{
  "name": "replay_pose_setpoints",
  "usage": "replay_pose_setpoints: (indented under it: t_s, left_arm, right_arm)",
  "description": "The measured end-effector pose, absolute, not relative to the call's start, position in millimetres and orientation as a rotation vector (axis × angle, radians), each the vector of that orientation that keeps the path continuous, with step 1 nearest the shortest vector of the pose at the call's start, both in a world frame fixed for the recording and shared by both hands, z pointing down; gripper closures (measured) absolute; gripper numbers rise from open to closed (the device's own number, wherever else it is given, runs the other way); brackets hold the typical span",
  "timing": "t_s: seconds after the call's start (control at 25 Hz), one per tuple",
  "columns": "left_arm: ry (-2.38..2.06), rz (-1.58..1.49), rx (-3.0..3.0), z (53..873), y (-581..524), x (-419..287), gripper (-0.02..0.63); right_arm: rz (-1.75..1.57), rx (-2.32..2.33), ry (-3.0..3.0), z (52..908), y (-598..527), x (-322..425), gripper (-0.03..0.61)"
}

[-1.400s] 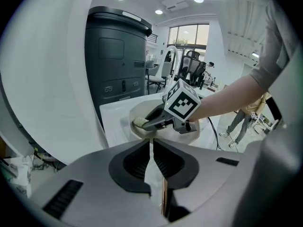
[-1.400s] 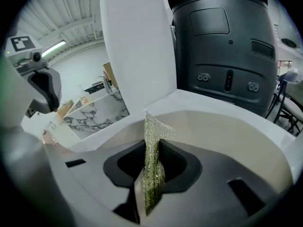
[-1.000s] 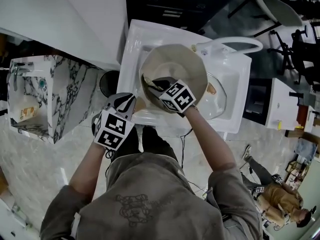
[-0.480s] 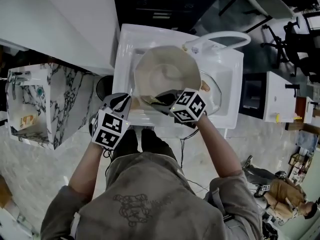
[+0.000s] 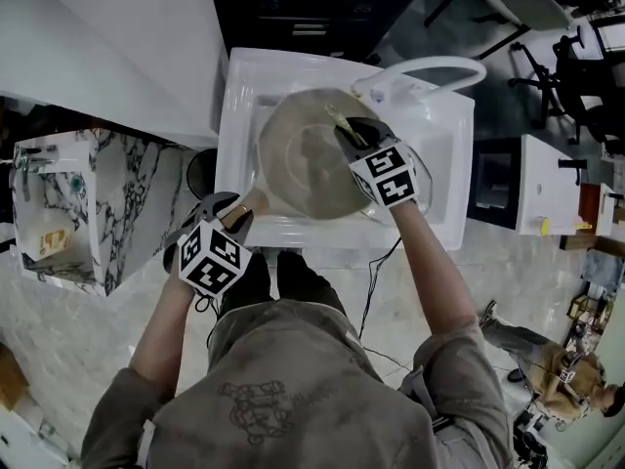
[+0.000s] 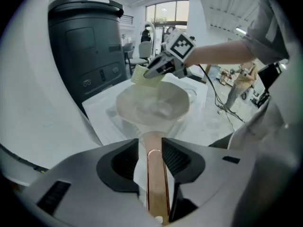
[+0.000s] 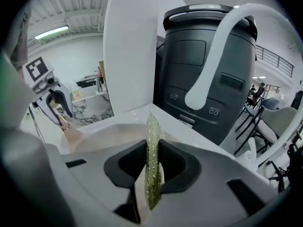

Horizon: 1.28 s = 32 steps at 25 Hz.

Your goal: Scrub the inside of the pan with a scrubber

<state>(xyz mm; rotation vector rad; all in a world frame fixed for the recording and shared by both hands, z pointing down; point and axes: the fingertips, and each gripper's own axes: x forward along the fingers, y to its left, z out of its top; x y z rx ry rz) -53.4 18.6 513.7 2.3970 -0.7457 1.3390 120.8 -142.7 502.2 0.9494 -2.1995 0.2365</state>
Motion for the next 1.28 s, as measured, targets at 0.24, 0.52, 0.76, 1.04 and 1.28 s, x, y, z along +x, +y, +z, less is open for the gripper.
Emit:
replay_pose_setpoints:
  t_s: [0.24,0.52,0.76,1.04,1.28]
  left_arm:
    - [-0.617,1.517,2.335,540.1,40.4,-61.4,0.402]
    - [-0.63,1.556,2.254,559.4,40.0,-69.7,0.402]
    - [-0.618,1.562,2.224,569.2,42.0,-74.2,0.411]
    - [-0.631,1.544,2.231,568.5,37.5,-73.4,0.453]
    - [-0.602,1.547,2.232,568.6,38.5,-73.1,0.454]
  right_arm:
    - [0.133,1.069,-2.075,532.2,-166.8,132.4,0.495]
    - [-0.03,1.161,-1.924,552.5,-188.2,139.2,0.495]
    - [-0.12,1.088,-1.892,570.8,-184.7,119.9,0.492]
    - [-0.093,0.965,-1.85,595.4,-178.8,117.1,0.486]
    - [0.004,0.806,-1.827,627.9,-150.0,109.8,0.489]
